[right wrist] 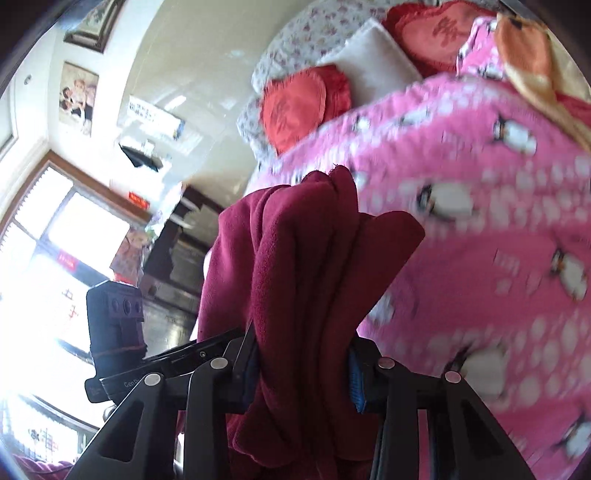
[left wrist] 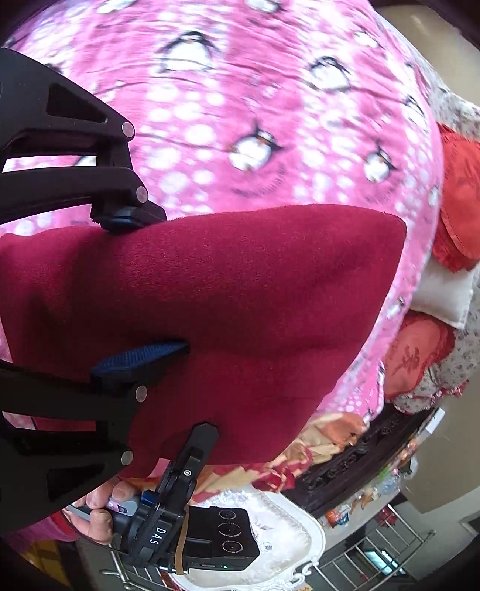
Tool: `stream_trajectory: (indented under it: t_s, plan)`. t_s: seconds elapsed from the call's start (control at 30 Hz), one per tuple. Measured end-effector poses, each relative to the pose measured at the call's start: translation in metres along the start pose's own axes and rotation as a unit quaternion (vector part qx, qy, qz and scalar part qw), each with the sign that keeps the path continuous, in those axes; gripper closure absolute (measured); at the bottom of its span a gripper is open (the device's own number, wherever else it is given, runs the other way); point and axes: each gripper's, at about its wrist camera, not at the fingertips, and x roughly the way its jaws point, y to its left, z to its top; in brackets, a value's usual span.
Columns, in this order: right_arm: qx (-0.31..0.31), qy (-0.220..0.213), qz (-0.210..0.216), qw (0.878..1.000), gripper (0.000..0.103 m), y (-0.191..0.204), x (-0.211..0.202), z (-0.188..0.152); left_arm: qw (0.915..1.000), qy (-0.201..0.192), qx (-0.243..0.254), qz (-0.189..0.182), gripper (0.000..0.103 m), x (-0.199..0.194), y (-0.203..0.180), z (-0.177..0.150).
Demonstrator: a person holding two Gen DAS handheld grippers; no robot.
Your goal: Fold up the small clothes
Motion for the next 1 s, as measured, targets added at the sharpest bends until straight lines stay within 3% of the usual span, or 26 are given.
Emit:
stream_trajectory:
  t_s: [0.1,0.17,0.2,0.33,0.4,0.53,0.63,0.7,0.77,1.0]
  plan:
    - [-0.017,0.026,-0.042,0.999,0.064,-0.001,0.021,-0.018,0.9993,0.020,-0.011,0.029,0.052,0.019,0.012,-0.019]
    - [-0.043,0.049,-0.126,0.990,0.062,-0.002,0.034,-0.027,0.9991,0.001,-0.006,0.042,0.051,0.021,0.014,-0.025]
    - [-0.056,0.044,-0.142,0.987,0.062,0.001,0.032,-0.029,0.9989,-0.003,-0.003,0.047,0.050,0.019,0.013,-0.026]
    - [-0.137,0.000,-0.168,0.976,0.062,0.041,0.000,-0.028,0.9979,-0.006,0.001,0.064,0.049,0.012,0.007,-0.023]
    - [-0.182,-0.016,-0.150,0.972,0.062,0.069,-0.011,-0.027,0.9970,-0.013,0.001,0.077,0.049,0.007,0.008,-0.024]
    - [-0.247,0.013,-0.116,0.962,0.064,0.099,0.000,-0.042,0.9925,-0.045,0.015,0.112,0.049,-0.003,0.006,-0.027]
    - [-0.294,0.053,-0.164,0.940,0.065,0.094,0.025,-0.071,0.9881,-0.069,0.029,0.134,0.049,-0.011,0.002,-0.031]
    - [-0.288,0.088,-0.205,0.931,0.065,0.074,0.044,-0.092,0.9858,-0.082,0.033,0.143,0.049,-0.016,-0.001,-0.033]
    - [-0.302,0.067,-0.213,0.927,0.065,0.063,0.043,-0.103,0.9832,-0.097,0.040,0.149,0.049,-0.020,-0.005,-0.034]
    - [-0.259,0.020,-0.204,0.944,0.064,0.083,0.016,-0.091,0.9723,-0.144,0.063,0.173,0.048,-0.041,-0.018,-0.043]
